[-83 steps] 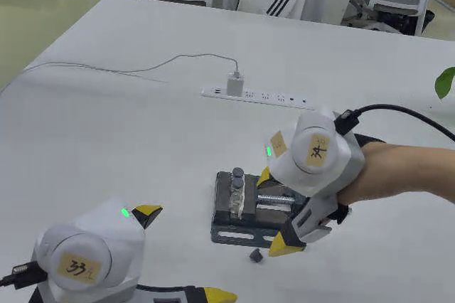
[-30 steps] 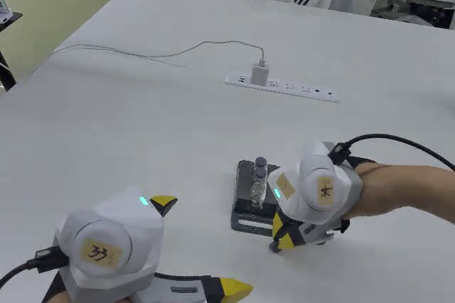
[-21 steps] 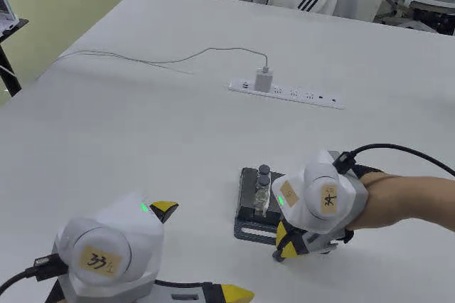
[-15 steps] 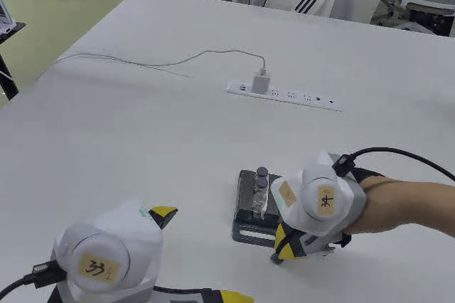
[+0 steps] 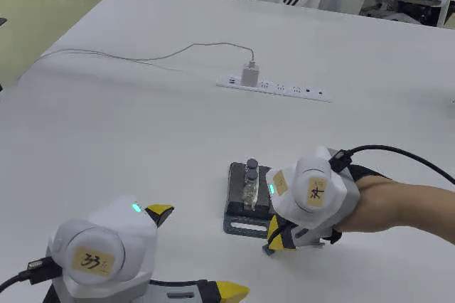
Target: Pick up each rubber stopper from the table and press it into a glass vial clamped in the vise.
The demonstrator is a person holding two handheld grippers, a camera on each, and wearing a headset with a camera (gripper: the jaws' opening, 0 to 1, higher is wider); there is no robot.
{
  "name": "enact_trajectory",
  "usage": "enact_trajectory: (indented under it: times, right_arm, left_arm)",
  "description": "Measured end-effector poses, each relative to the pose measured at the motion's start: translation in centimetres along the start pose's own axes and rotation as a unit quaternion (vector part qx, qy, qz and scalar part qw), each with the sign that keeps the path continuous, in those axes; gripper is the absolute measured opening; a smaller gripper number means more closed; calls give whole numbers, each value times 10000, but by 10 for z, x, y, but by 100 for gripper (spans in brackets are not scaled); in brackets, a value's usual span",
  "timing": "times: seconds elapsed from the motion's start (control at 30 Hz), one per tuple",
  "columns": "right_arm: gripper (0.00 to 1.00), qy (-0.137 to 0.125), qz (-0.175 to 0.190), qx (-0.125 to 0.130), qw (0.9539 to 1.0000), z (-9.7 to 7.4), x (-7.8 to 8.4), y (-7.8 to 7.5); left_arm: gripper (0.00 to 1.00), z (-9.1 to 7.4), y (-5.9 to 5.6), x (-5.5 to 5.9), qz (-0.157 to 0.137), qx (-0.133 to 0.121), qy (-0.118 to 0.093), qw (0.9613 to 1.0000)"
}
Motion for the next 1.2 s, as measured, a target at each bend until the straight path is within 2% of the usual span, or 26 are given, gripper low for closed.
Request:
enact_trajectory:
  times: [0.2, 0.33, 0.53, 0.63, 0.77, 0.8, 0.93, 1.0, 1.03, 1.07, 1.2]
  right_arm:
    - [0, -420, 450, 304, 9976, -2, 4, 2]
    - [0, -575, 560, 430, 9958, -5, 8, 3]
    - [0, -1072, 721, 919, 9873, -16, 8, 6]
    - [0, -1220, 767, 1127, 9831, -21, 9, 9]
    - [0, -1347, 654, 1313, 9800, -28, 7, 14]
    - [0, -1427, 596, 1453, 9772, -31, 5, 14]
    - [0, -1587, 578, 1619, 9722, -38, -1, 17]
    - [0, -1605, 564, 1646, 9716, -39, -3, 19]
    - [0, -1543, 385, 1759, 9715, -41, -5, 19]
    - [0, -1540, 344, 1753, 9718, -40, -5, 21]
    - [0, -1601, 319, 1830, 9695, -43, -10, 25]
  left_arm:
    - [90, 1, -2, 1, -7, 20, 67, 10000]
    - [89, 3, -2, 2, -37, 25, 114, 9999]
    - [87, 3, -6, 3, -88, 51, 168, 9998]
    - [86, 4, -7, 2, -148, 65, 173, 9997]
    - [82, 6, -8, 1, -252, 105, 217, 9994]
    - [81, 6, -8, 0, -287, 117, 219, 9993]
    - [78, 9, -10, -6, -426, 199, 219, 9987]
    - [75, 11, -11, -8, -501, 247, 227, 9982]
    - [74, 12, -12, -9, -544, 287, 238, 9978]
    - [73, 14, -13, -10, -586, 324, 229, 9975]
    - [59, 20, -21, -11, -722, 544, 281, 9955]
Point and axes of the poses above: the centre of the closed fingertips' face, and the gripper's own axes: z roughly forward along the fingers, y roughly to its left, x roughly out of its underside, the point moved 5 cm from there along -z, roughly backward along the fingers, and after that the axes turned 13 degrees about -x, right-handed, at the moved point
